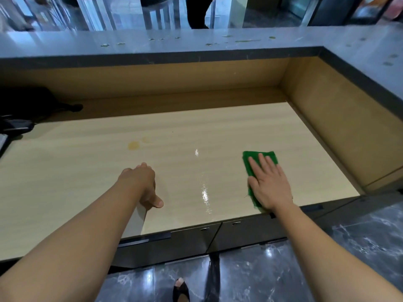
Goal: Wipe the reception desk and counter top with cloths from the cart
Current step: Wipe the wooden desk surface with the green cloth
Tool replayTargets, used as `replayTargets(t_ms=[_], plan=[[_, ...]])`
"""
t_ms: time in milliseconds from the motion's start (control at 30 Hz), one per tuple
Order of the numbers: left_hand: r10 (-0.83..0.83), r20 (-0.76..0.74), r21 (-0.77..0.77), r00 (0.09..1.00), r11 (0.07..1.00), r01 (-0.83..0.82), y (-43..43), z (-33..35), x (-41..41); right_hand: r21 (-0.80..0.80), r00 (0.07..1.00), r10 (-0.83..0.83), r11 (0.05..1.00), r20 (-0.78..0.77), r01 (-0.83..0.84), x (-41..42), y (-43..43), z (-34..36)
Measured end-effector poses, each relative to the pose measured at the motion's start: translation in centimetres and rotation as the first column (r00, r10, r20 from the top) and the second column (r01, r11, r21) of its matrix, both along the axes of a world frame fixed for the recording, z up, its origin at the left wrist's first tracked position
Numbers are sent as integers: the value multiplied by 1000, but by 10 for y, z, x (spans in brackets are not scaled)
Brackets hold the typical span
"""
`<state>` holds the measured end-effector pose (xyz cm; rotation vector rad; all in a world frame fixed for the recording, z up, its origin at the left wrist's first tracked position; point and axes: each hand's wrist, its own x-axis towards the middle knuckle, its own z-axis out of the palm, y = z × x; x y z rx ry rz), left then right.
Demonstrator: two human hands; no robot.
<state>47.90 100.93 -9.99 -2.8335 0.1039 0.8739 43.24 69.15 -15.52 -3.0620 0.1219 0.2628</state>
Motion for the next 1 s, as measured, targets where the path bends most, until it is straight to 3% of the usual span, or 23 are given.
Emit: replayTargets(t_ms=[233,300,433,533,600,800,1000], plan=[[-9,-14,-20,1000,1000,8,-1,1,1,17,955,-295,955,36,295,6,93,-3],[-11,-17,-20,1000,1000,11,-1,1,1,42,978,-205,978,43,203,1,138,-4],[-6,-33,-18,999,1000,5,1,-1,0,56,978,205,977,26,-206,-7,190,-8],[-2,-42,-17,999,1000,1,2,-1,0,43,906,423,905,16,-423,6,169,-6],[10,-30,-29,1000,1000,-11,1,0,-1,22,879,477,879,9,-477,16,138,-5],[26,24,-125,999,992,-23,9,-2,-4,-7,995,102,995,22,-102,40,51,-1],[33,9,-261,999,965,-30,26,-7,0,-32,998,-50,998,30,51,44,65,-3]])
